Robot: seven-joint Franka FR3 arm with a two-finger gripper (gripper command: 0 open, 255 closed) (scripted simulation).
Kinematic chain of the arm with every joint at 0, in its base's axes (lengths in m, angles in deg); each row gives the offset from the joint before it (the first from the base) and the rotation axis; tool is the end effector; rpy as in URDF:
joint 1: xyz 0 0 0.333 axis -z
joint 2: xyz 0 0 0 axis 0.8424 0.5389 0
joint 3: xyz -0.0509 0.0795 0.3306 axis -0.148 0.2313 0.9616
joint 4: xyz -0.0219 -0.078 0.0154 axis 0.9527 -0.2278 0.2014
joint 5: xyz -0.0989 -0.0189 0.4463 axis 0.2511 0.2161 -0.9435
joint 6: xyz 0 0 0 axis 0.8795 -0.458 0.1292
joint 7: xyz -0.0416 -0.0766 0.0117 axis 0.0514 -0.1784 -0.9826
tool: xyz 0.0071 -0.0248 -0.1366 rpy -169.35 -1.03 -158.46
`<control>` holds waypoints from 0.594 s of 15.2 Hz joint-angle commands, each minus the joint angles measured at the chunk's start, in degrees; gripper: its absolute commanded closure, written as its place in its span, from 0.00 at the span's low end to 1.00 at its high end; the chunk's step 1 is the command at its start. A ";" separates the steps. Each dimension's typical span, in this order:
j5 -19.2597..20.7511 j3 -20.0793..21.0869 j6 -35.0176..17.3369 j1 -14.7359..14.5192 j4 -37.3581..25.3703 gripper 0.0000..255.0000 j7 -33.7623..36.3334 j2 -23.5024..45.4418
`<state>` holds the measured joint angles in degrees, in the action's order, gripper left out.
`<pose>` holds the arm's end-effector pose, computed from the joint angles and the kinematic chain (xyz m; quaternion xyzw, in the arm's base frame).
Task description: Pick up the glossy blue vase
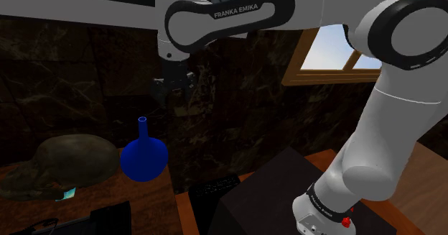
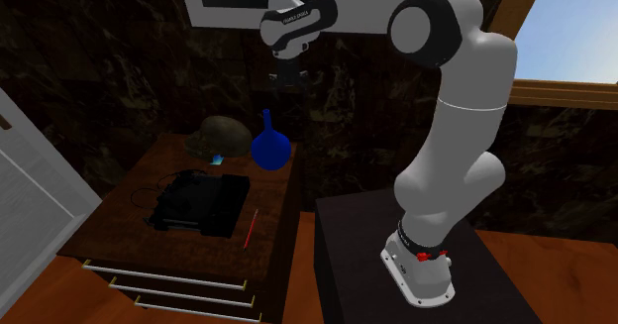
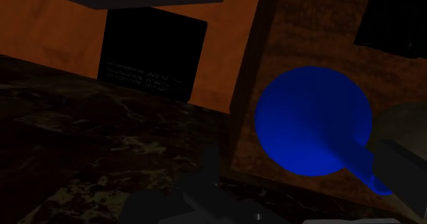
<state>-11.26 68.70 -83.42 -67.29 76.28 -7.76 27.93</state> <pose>0.5782 0.3345 0.3999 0.9990 -0.0020 -0.0427 0.0124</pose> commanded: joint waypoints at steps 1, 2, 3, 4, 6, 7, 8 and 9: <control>1.09 0.34 0.02 -1.31 -4.04 0.00 1.67 4.41; 1.66 0.42 0.22 -2.04 -6.34 0.00 2.41 6.70; 2.22 0.45 0.48 -2.82 -8.75 0.00 3.10 9.02; 2.77 0.45 0.83 -3.64 -11.29 0.00 3.74 11.36; 3.80 0.35 1.77 -5.40 -16.79 0.00 4.88 16.17; 4.29 0.26 2.39 -6.34 -19.79 0.00 5.37 18.65; 4.75 0.14 3.11 -7.34 -22.98 0.00 5.81 21.20; 4.82 0.07 3.27 -7.56 -23.62 0.00 5.88 21.70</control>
<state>-6.80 68.85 -80.34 -74.12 54.52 -2.36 47.89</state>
